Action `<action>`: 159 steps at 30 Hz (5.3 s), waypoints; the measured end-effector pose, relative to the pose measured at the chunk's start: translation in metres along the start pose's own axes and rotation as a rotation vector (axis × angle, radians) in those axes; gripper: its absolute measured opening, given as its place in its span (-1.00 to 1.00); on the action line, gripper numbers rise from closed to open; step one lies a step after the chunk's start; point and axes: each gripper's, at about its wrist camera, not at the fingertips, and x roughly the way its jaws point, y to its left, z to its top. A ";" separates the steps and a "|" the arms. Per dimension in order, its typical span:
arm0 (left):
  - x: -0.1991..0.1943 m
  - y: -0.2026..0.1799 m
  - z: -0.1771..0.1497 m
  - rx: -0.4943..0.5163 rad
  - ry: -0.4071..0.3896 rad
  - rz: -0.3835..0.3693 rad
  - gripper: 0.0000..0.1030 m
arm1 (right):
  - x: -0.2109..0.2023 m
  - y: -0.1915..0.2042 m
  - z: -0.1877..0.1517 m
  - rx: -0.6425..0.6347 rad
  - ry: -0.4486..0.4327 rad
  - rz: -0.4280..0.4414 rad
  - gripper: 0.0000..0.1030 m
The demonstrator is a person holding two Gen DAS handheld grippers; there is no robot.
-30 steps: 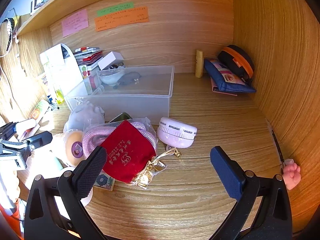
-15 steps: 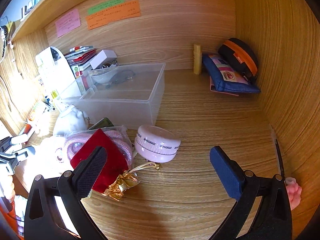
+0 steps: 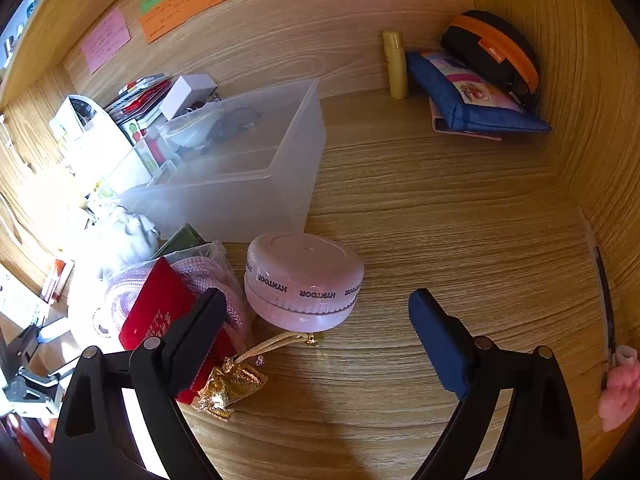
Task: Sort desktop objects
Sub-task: 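Grasp the pink round container with the right gripper while the left gripper grasps the mint-green tube, then carry both held items over the clear box and release them inside, then withdraw both grippers from the box toward the cluttered items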
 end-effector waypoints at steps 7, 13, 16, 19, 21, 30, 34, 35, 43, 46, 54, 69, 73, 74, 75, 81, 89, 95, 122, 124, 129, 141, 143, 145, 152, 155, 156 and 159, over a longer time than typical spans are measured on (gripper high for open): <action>0.008 -0.004 -0.004 0.045 -0.015 0.040 1.00 | 0.013 0.001 0.010 0.002 0.017 -0.018 0.49; 0.009 -0.002 -0.003 0.039 -0.050 0.044 0.90 | 0.029 -0.001 0.020 0.029 0.067 0.000 0.49; 0.007 0.000 -0.004 0.038 -0.072 0.048 0.62 | 0.036 -0.001 0.023 0.036 0.082 0.006 0.49; 0.004 0.001 -0.002 0.036 -0.084 0.062 0.43 | 0.039 0.002 0.024 0.011 0.074 0.002 0.29; 0.004 0.003 -0.003 0.028 -0.086 0.066 0.43 | 0.040 0.006 0.025 -0.006 0.069 -0.016 0.16; -0.012 0.011 0.001 -0.001 -0.124 0.103 0.42 | 0.028 0.004 0.018 -0.020 0.031 -0.026 0.15; -0.022 0.016 0.011 -0.016 -0.154 0.106 0.42 | 0.011 0.002 0.019 -0.015 -0.010 -0.032 0.15; -0.024 0.017 0.014 -0.020 -0.160 0.105 0.42 | 0.006 0.001 0.018 -0.017 -0.019 -0.028 0.16; -0.041 0.019 0.057 -0.031 -0.216 0.052 0.42 | -0.035 0.013 0.028 -0.058 -0.106 0.024 0.16; -0.046 0.018 0.078 -0.027 -0.235 0.035 0.42 | -0.043 0.022 0.034 -0.075 -0.127 0.049 0.16; -0.041 0.013 0.131 -0.013 -0.247 -0.016 0.42 | -0.050 0.041 0.057 -0.124 -0.176 0.068 0.16; 0.038 -0.002 0.200 0.029 -0.102 -0.099 0.42 | 0.019 0.065 0.112 -0.218 -0.057 0.051 0.16; 0.061 -0.005 0.207 0.046 -0.048 -0.105 0.42 | 0.042 0.070 0.119 -0.255 -0.009 0.033 0.16; 0.067 -0.006 0.208 0.050 -0.035 -0.108 0.42 | 0.048 0.072 0.120 -0.264 0.005 0.031 0.16; 0.072 -0.007 0.209 0.053 -0.020 -0.110 0.42 | 0.053 0.072 0.121 -0.270 0.018 0.031 0.16; 0.093 -0.012 0.214 0.092 0.040 -0.106 0.42 | 0.080 0.076 0.126 -0.318 0.100 0.014 0.15; 0.112 -0.025 0.220 0.145 0.073 -0.088 0.42 | 0.101 0.087 0.129 -0.404 0.164 -0.030 0.15; 0.122 -0.032 0.221 0.196 0.067 -0.057 0.42 | 0.107 0.092 0.128 -0.460 0.178 -0.066 0.16; 0.111 -0.034 0.215 0.224 0.046 -0.022 0.69 | 0.104 0.095 0.130 -0.424 0.217 -0.068 0.18; 0.107 -0.033 0.214 0.221 0.037 -0.017 0.69 | 0.094 0.096 0.129 -0.428 0.188 -0.080 0.23; 0.092 -0.030 0.210 0.207 0.016 -0.021 0.69 | 0.070 0.101 0.126 -0.434 0.121 -0.093 0.42; 0.034 -0.031 0.189 0.200 -0.108 0.018 0.81 | 0.007 0.098 0.110 -0.398 0.008 -0.093 0.44; 0.025 -0.031 0.185 0.191 -0.122 0.014 0.82 | -0.004 0.097 0.104 -0.396 -0.014 -0.093 0.45; 0.016 -0.030 0.179 0.182 -0.135 0.012 0.84 | -0.013 0.096 0.097 -0.388 -0.032 -0.088 0.46; -0.003 -0.027 0.153 0.155 -0.140 0.023 0.85 | -0.031 0.096 0.066 -0.371 -0.076 -0.075 0.63; -0.006 -0.026 0.142 0.140 -0.130 0.009 0.86 | -0.035 0.094 0.051 -0.356 -0.081 -0.051 0.63; -0.006 -0.026 0.137 0.133 -0.127 0.007 0.86 | -0.036 0.092 0.046 -0.337 -0.082 -0.032 0.64; -0.005 -0.027 0.122 0.119 -0.108 -0.013 0.86 | -0.035 0.087 0.030 -0.280 -0.076 0.025 0.64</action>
